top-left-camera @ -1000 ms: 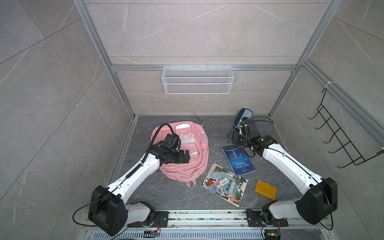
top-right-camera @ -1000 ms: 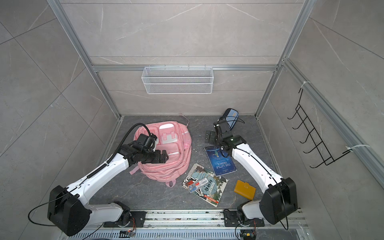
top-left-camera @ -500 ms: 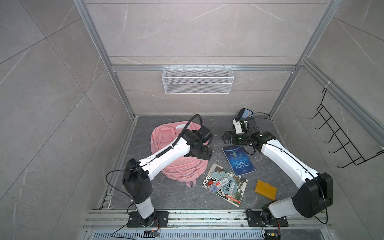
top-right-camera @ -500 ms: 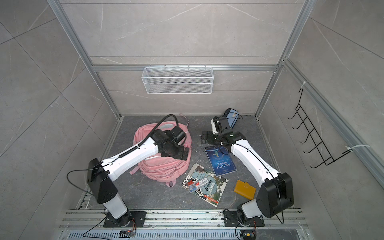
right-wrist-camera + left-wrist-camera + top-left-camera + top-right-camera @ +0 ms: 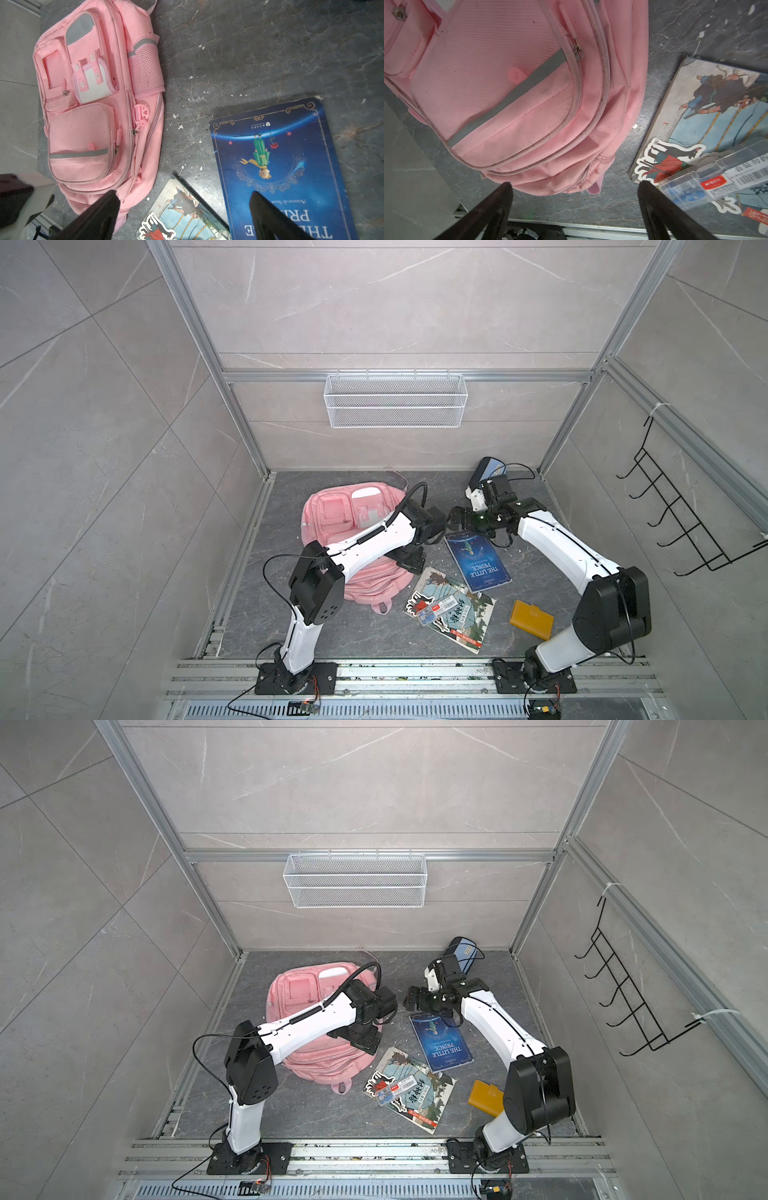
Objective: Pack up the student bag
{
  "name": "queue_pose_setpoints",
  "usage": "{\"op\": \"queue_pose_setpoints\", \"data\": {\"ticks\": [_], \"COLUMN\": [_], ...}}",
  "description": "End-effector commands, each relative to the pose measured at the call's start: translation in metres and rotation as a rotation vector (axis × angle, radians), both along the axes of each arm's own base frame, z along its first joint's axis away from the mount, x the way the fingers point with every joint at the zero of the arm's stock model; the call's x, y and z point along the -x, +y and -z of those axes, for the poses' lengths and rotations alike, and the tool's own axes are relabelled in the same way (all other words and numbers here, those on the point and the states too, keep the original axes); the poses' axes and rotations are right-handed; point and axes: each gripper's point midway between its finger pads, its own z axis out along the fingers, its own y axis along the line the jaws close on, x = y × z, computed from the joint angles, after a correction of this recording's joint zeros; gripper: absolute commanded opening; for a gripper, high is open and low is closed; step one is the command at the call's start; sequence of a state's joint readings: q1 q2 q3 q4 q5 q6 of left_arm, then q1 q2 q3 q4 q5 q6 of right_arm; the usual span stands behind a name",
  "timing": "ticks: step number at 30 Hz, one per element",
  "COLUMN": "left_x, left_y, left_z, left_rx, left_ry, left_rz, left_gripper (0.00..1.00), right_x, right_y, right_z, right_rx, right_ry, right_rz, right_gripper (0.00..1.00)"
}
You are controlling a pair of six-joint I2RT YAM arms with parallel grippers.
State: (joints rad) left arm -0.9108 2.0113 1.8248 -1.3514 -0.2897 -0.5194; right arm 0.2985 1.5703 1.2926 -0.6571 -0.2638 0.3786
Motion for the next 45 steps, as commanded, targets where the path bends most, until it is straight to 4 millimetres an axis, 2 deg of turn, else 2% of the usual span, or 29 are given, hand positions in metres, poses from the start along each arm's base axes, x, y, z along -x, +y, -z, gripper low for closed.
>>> {"op": "queue_pose_setpoints", "data": {"ticks": [1,5,11,15,20,25,29,33,36,38,39,45], "left_x": [-0.018,-0.040,-0.057,-0.067,-0.072,-0.075,-0.072,-0.070,-0.072,-0.074,-0.076,-0.083], "left_y": [0.017,0.028,0.023,0.024,0.031,0.037,0.032,0.036,0.040,0.047,0.050,0.064], "left_z": [0.010,0.017,0.026,0.033,0.043,0.053,0.058,0.049,0.035,0.026,0.021,-0.017], "left_rx": [-0.005,0.086,0.113,0.070,-0.009,-0.066,-0.030,-0.010,0.044,0.071,0.088,0.187], "left_ry": [0.012,-0.002,-0.034,-0.050,-0.041,-0.029,-0.013,-0.017,-0.035,-0.043,-0.049,-0.107], "left_rz": [0.034,0.043,0.136,0.153,0.132,0.129,0.110,0.061,0.003,-0.043,-0.064,-0.121], "left_gripper": [0.94,0.92,0.90,0.89,0.85,0.74,0.62,0.44,0.24,0.04,0.00,0.00], "right_x": [0.019,0.025,0.021,0.004,-0.007,-0.011,-0.004,0.009,0.016,0.022,0.023,0.036], "right_y": [-0.004,-0.005,-0.002,0.013,0.030,0.048,0.050,0.050,0.052,0.052,0.052,0.059], "right_z": [-0.003,-0.013,-0.033,-0.022,-0.012,0.008,0.010,0.021,0.023,0.023,0.024,0.031], "right_rx": [0.038,0.078,0.074,0.059,0.045,-0.014,-0.046,-0.068,-0.096,-0.109,-0.113,-0.173], "right_ry": [0.040,0.052,0.025,0.017,0.028,0.078,0.074,0.097,0.096,0.091,0.092,0.121], "right_rz": [0.066,0.129,0.183,0.119,0.024,-0.028,-0.031,-0.049,-0.062,-0.068,-0.069,-0.096], "right_gripper": [0.99,0.99,0.99,0.99,1.00,0.99,1.00,0.99,0.99,0.99,0.99,0.99]}}
